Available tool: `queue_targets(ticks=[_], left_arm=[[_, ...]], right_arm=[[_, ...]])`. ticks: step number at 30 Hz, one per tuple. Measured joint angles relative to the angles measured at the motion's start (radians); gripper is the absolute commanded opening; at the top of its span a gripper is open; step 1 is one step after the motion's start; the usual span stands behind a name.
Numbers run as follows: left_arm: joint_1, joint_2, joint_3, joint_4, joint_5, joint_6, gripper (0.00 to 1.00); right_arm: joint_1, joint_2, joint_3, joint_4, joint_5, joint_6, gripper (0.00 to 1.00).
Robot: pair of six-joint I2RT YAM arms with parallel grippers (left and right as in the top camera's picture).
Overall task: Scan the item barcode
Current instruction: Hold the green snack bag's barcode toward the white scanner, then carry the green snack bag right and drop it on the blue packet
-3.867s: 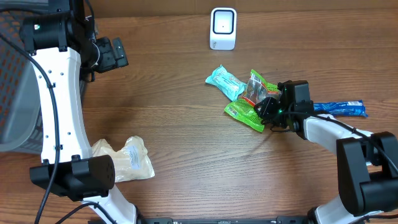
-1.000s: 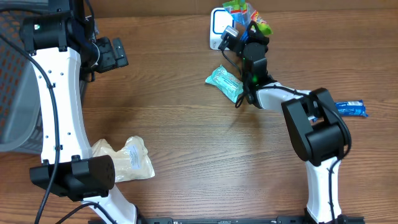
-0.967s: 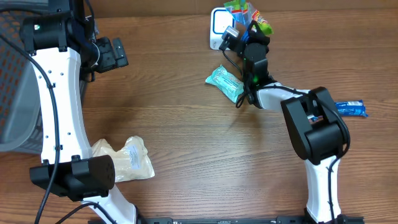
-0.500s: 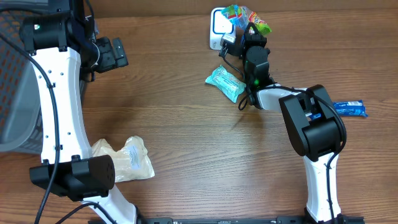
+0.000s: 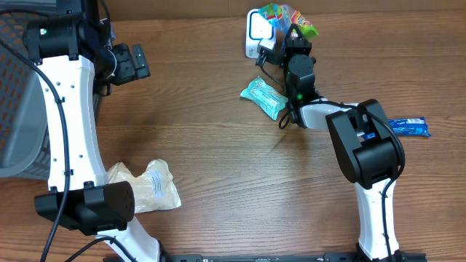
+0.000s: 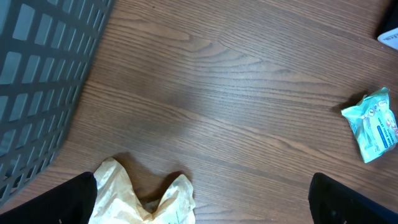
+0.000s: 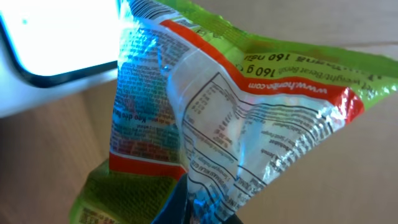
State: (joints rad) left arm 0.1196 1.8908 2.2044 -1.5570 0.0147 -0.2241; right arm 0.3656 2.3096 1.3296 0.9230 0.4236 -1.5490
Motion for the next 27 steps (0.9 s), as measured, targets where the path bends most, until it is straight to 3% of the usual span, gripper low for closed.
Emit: queue_targets(ticks=[5,10,16,19,20,23,27], left_arm=[[0.000,0.000,0.000,0.000,0.000,0.000,1.00],[0.000,0.000,0.000,0.000,0.000,0.000,1.00],[0.000,0.000,0.000,0.000,0.000,0.000,1.00],[0.000,0.000,0.000,0.000,0.000,0.000,1.00],[0.000,0.000,0.000,0.000,0.000,0.000,1.00],[0.000,0.000,0.000,0.000,0.000,0.000,1.00],[0.000,0.000,0.000,0.000,0.000,0.000,1.00]], right_arm=[[0.055,-0.029,0.001,-0.157,0.074,0.112,0.04],[0.075,-0.253,-0.002,-0.579,0.092,0.365,0.04],[0.053,-0.747,0.014,-1.141,0.043,1.106,0.08],[0.001,-0.886,0.027,-1.448,-0.022,1.422,0.04],[-0.055,-0.917,0.026,-1.577,-0.045,1.573,0.04],[-0.204,-0.904,0.013,-1.745,-0.135,1.799,0.04],[-0.487,-0.840,-0.045,-1.772,-0.340,1.973,0.04]])
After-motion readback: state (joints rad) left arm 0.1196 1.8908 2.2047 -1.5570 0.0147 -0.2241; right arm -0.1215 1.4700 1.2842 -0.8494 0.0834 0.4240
